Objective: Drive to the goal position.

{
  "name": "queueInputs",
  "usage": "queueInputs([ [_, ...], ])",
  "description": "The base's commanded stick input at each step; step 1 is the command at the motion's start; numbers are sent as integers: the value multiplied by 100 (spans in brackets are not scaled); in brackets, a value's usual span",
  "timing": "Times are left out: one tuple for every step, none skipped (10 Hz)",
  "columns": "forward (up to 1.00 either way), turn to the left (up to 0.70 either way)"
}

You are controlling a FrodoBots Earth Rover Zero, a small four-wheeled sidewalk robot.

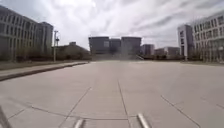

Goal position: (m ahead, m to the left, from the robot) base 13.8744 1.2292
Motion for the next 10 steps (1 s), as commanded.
queueInputs([
  [100, 0],
  [100, 0],
  [100, 0],
  [100, 0],
  [100, 0],
  [100, 0],
  [100, 0],
  [100, 0],
  [100, 0],
  [100, 0],
])
